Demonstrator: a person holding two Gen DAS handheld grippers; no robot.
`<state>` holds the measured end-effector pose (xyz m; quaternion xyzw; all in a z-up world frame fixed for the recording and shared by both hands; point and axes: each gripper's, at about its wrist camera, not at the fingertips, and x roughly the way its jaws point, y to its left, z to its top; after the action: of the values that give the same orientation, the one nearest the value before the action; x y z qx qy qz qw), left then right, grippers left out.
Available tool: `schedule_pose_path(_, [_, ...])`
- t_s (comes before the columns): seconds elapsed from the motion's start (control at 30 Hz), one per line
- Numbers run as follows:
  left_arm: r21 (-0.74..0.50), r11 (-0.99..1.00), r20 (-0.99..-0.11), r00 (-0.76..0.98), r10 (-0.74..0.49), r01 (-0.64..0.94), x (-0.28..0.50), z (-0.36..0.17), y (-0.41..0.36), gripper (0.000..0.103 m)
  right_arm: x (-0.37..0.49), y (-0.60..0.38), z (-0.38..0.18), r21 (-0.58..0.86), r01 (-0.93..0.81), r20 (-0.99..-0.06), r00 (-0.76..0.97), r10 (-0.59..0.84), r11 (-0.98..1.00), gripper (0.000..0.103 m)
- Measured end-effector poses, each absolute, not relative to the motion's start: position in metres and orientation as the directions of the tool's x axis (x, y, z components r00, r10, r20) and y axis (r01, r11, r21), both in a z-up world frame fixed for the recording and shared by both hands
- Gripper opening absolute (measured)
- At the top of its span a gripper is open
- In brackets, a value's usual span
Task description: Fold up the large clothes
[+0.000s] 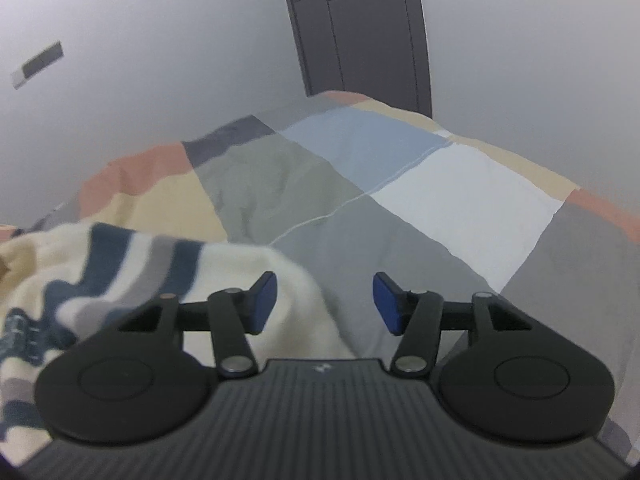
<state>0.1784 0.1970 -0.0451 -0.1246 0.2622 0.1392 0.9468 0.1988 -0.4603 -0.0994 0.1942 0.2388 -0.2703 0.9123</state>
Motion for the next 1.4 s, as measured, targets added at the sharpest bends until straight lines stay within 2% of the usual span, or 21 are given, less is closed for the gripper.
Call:
schedule_pose_path(0.17, [-0.252,0.954,-0.518,0.856,0.010,-0.163,0.171,-0.047,0.157,0.066,0.191,-0.432,-0.081,0.197,0.477,-0.494,0.803,-0.333,0.857,0.055])
schedule_pose_path(0.33, [-0.239,0.971,-0.527,0.841,-0.118,-0.014,0.171,-0.056,0.110,0.066,0.195,-0.379,-0.062,0.145,0.300,-0.461,0.864,-0.204,0.943,0.055])
schedule_pose_path(0.43, [-0.272,0.962,-0.547,0.817,-0.184,0.034,0.177,-0.066,0.095,0.066,0.206,-0.343,-0.053,0.117,0.201,-0.459,0.880,-0.127,0.973,0.055])
schedule_pose_path(0.73, [-0.329,0.944,-0.595,0.775,-0.213,0.007,0.200,-0.092,0.104,0.066,0.317,-0.210,-0.064,0.165,-0.123,-0.498,0.846,0.190,0.979,0.054])
schedule_pose_path(0.87, [-0.329,0.944,-0.567,0.793,-0.221,0.028,0.201,-0.093,0.110,0.066,0.378,-0.144,-0.085,0.113,-0.153,-0.515,0.836,0.190,0.982,0.052])
schedule_pose_path(0.93, [-0.330,0.944,-0.539,0.814,-0.216,0.032,0.204,-0.093,0.120,0.066,0.409,-0.115,-0.095,0.087,-0.192,-0.509,0.835,0.210,0.977,0.047])
schedule_pose_path(1.03, [-0.400,0.917,-0.528,0.821,-0.217,-0.015,0.214,-0.100,0.142,0.066,0.443,-0.082,-0.105,0.030,-0.214,-0.526,0.828,0.197,0.976,0.047])
schedule_pose_path(1.13, [-0.475,0.879,-0.534,0.808,-0.249,-0.043,0.221,-0.112,0.158,0.066,0.482,-0.069,-0.110,0.025,-0.189,-0.548,0.819,0.172,0.982,0.041])
schedule_pose_path(1.27, [-0.463,0.886,-0.527,0.814,-0.242,-0.036,0.226,-0.116,0.156,0.066,0.524,-0.067,-0.112,0.048,-0.149,-0.561,0.814,0.150,0.988,0.042])
schedule_pose_path(1.4, [-0.444,0.896,-0.530,0.814,-0.238,-0.028,0.226,-0.120,0.153,0.067,0.541,-0.067,-0.109,0.037,-0.121,-0.522,0.844,0.123,0.992,0.040])
